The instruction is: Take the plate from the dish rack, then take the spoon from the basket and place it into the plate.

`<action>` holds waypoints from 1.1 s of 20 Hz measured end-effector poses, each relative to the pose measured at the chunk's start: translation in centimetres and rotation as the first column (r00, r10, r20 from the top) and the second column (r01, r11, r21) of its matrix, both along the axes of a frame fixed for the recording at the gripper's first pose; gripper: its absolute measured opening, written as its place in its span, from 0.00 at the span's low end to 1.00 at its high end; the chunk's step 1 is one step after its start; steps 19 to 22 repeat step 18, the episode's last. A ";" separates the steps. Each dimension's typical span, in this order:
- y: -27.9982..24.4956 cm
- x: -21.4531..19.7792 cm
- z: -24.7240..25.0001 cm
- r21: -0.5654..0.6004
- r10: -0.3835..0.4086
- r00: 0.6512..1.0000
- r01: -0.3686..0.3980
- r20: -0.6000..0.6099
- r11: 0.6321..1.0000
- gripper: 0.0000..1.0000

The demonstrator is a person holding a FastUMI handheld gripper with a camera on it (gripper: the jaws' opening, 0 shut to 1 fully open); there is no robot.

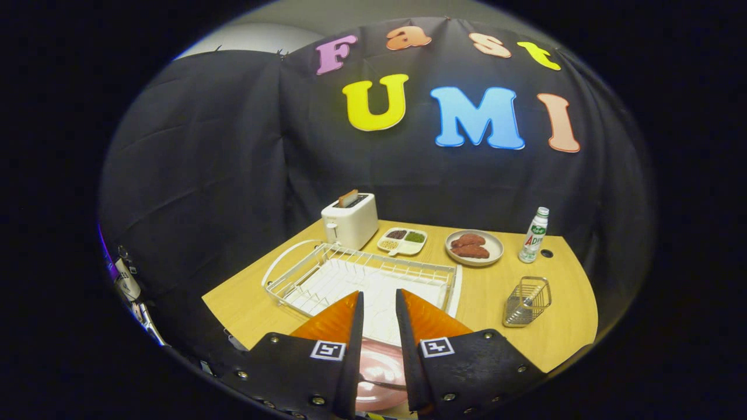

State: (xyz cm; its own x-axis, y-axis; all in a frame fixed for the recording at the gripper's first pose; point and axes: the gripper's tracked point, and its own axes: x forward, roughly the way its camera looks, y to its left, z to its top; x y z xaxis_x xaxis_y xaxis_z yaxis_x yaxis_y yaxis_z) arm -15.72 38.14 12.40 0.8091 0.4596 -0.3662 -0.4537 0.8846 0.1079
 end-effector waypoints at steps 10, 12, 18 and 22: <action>-11.2 6.4 13.3 0.073 -0.222 0.948 0.211 0.229 0.975 0.32; -13.2 7.1 15.2 0.088 -0.255 0.931 0.240 0.260 0.967 0.32; -17.5 8.4 17.6 0.095 -0.309 0.897 0.294 0.316 0.951 0.32; -17.5 8.4 17.6 0.095 -0.309 0.897 0.294 0.316 0.951 0.32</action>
